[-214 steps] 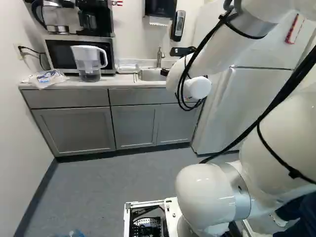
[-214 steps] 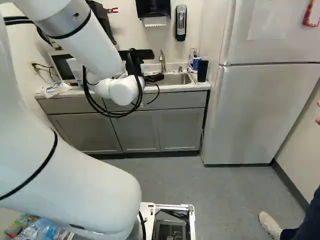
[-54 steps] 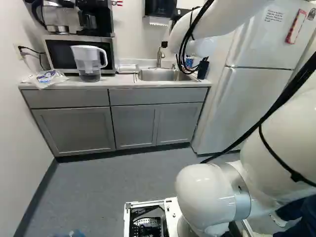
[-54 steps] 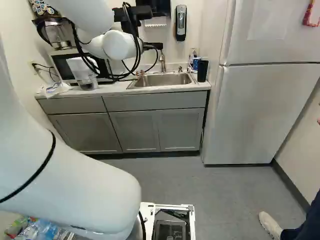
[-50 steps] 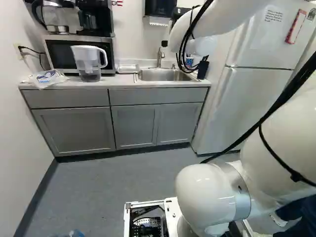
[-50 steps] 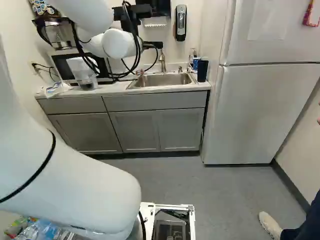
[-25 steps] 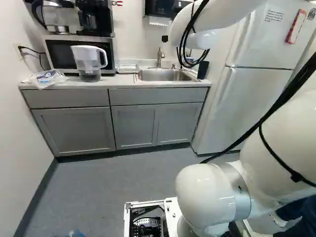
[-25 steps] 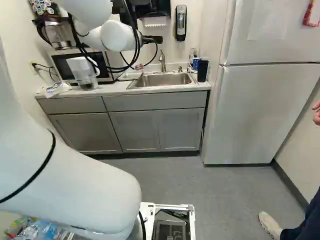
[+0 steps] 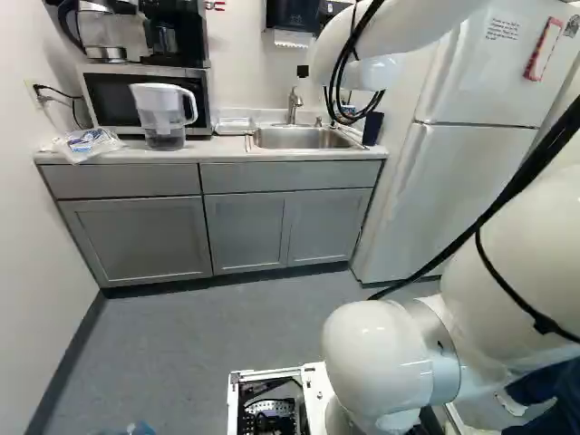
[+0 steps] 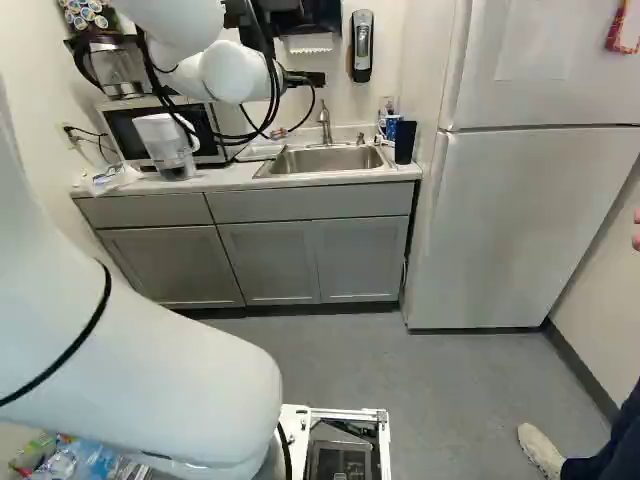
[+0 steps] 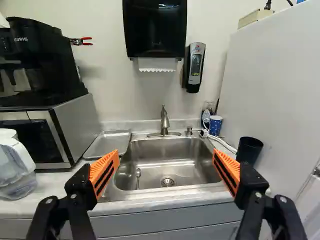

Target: Rinse the cup and place it in the tray

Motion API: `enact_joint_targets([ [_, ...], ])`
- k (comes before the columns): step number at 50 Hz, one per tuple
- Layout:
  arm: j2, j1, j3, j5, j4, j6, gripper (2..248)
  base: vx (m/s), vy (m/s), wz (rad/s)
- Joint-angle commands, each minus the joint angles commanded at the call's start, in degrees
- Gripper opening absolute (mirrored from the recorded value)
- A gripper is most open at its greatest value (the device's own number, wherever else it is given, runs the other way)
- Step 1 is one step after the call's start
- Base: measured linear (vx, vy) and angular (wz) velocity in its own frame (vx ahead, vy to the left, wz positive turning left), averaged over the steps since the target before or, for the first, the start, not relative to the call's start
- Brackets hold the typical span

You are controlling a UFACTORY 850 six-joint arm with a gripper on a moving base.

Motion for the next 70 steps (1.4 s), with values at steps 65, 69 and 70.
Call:
enact_joint_targets([
  [65,0.0,0.0,0.0,0.0,0.0,0.0,247,0.069,0.0,-0.007],
  [69,0.0,0.0,0.0,0.0,0.0,0.0,247,0.118,-0.011,-0.06],
  [70,0.0,0.0,0.0,0.0,0.0,0.0,247,0.103,-0.019,-0.106],
])
